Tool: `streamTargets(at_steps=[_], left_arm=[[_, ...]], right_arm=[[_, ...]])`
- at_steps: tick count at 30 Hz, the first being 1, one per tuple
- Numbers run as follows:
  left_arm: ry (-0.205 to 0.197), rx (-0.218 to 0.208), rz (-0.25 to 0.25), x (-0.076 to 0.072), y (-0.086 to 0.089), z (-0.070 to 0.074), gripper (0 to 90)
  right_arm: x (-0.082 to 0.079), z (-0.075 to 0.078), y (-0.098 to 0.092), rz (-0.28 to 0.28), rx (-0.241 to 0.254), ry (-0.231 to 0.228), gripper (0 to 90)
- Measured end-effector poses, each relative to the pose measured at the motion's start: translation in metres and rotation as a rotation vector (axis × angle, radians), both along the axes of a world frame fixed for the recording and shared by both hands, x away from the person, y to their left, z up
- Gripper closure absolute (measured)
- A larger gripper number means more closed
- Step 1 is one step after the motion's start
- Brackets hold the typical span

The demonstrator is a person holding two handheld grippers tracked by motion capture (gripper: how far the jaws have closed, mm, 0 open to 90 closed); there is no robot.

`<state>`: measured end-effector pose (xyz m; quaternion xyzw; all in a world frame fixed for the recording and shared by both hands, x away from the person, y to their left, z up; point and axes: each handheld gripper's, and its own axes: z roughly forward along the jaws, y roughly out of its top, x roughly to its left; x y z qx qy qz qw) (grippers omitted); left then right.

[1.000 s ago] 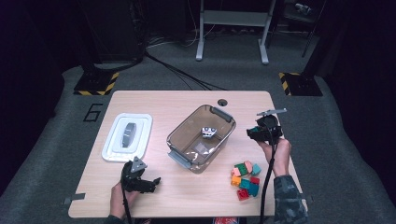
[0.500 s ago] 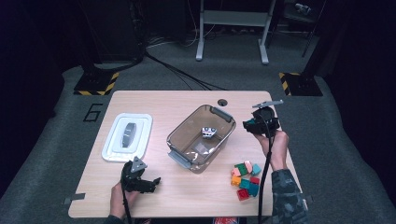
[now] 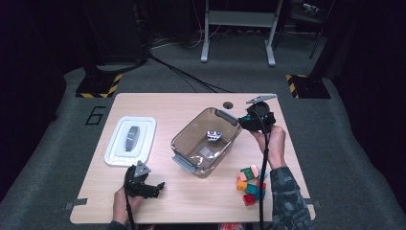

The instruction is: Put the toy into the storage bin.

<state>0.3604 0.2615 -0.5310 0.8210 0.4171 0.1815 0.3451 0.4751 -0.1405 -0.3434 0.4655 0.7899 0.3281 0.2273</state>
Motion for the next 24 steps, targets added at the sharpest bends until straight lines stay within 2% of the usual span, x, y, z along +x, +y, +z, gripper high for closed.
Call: streamTargets(at_steps=[4, 10, 24], left_arm=[[-0.003, 0.006, -0.002, 0.000, 0.000, 0.000, 3.2], [-0.006, 0.009, -0.007, 0.000, 0.001, 0.000, 3.2], [-0.003, 0.006, -0.003, 0.000, 0.000, 0.000, 3.2]], right_arm=[[0.004, -0.002, 0.011, 0.025, -0.011, -0.004, 58.7], [0.011, -0.012, 0.022, 0.041, -0.015, 0.019, 58.6], [0.017, -0.034, 0.034, 0.082, -0.036, 0.067, 58.4]])
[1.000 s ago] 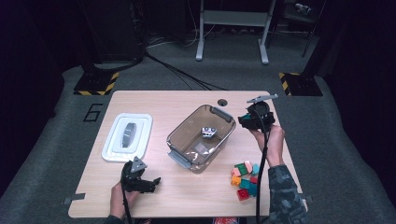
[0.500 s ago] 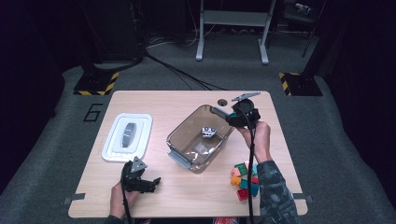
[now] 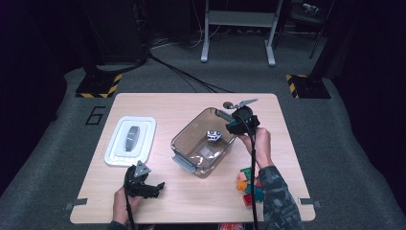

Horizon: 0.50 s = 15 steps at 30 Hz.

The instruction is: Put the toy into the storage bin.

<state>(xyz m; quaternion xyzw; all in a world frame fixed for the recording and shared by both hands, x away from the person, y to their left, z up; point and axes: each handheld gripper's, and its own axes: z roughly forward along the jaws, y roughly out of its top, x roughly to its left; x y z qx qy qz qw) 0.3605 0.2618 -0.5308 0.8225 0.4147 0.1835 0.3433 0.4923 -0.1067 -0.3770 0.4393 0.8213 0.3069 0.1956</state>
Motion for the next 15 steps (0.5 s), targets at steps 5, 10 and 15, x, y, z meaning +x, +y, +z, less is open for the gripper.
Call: streamTargets(at_steps=[5, 10, 15], left_arm=[[-0.002, 0.001, -0.003, 0.0003, 0.0001, 0.0000, 3.2], [-0.003, 0.003, -0.004, 0.0002, 0.0002, 0.0001, 3.2], [-0.003, 0.003, -0.004, 0.0002, 0.0002, 0.0001, 3.2]], right_arm=[[0.0020, -0.0039, 0.0020, 0.006, -0.006, 0.013, 58.4], [0.0029, -0.0064, 0.0024, 0.003, -0.010, 0.026, 58.3], [0.0032, -0.0098, 0.0035, 0.010, -0.021, 0.028, 57.9]])
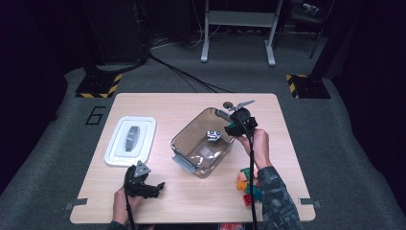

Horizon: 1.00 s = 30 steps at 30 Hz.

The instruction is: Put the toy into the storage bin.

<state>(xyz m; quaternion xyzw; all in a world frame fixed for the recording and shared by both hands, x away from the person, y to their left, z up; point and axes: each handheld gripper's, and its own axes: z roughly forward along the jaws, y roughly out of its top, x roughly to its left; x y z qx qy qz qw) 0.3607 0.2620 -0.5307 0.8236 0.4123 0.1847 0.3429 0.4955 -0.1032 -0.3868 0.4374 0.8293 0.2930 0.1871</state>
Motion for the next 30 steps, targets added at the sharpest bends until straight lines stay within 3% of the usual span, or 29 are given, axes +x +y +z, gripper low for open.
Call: streamTargets(at_steps=[6, 14, 19, 25, 30], left_arm=[[0.000, 0.000, 0.000, 0.000, 0.000, 0.000, 3.2], [0.003, -0.001, 0.001, 0.000, 0.000, 0.000, 3.3], [-0.001, 0.000, 0.000, 0.000, 0.000, 0.000, 3.3], [0.003, -0.001, 0.002, 0.000, 0.000, 0.000, 3.3], [0.002, 0.000, 0.002, 0.000, 0.000, 0.000, 3.3]], right_arm=[[-0.002, 0.001, 0.000, -0.005, -0.005, -0.002, 45.1], [-0.017, 0.012, -0.010, 0.021, 0.054, -0.039, 28.3], [-0.024, 0.013, -0.022, 0.021, 0.085, -0.023, 22.9], [-0.036, 0.004, -0.038, -0.005, 0.111, -0.004, 14.6], [-0.049, -0.011, -0.053, -0.030, 0.114, 0.012, 12.9]])
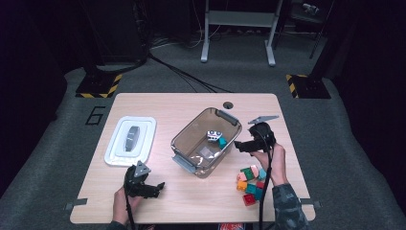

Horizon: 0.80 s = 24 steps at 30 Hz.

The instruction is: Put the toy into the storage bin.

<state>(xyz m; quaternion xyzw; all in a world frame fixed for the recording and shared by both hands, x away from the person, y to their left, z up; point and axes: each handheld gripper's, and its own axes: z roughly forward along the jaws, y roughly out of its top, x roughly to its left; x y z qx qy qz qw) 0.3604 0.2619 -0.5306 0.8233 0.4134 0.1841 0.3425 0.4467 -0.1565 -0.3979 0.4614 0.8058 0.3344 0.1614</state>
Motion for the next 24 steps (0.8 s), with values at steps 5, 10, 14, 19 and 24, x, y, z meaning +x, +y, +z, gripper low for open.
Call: streamTargets(at_steps=[5, 10, 14, 19, 24], left_arm=[[0.000, 0.000, 0.000, 0.000, 0.000, 0.000, 3.2], [0.001, 0.000, 0.000, 0.000, 0.000, 0.000, 3.2], [0.000, -0.002, 0.002, 0.000, 0.000, 0.000, 3.2], [0.000, -0.002, 0.002, 0.000, 0.000, 0.000, 3.3], [0.000, -0.002, 0.002, 0.000, 0.000, 0.000, 3.2]], right_arm=[[-0.010, -0.021, -0.016, -0.025, -0.005, 0.035, 8.7], [-0.020, -0.040, -0.033, -0.062, -0.013, 0.078, 4.6], [-0.028, -0.052, -0.044, -0.084, -0.006, 0.094, 3.4], [-0.036, -0.068, -0.058, -0.116, -0.003, 0.122, 2.7], [-0.044, -0.077, -0.071, -0.164, -0.006, 0.137, 4.4]])
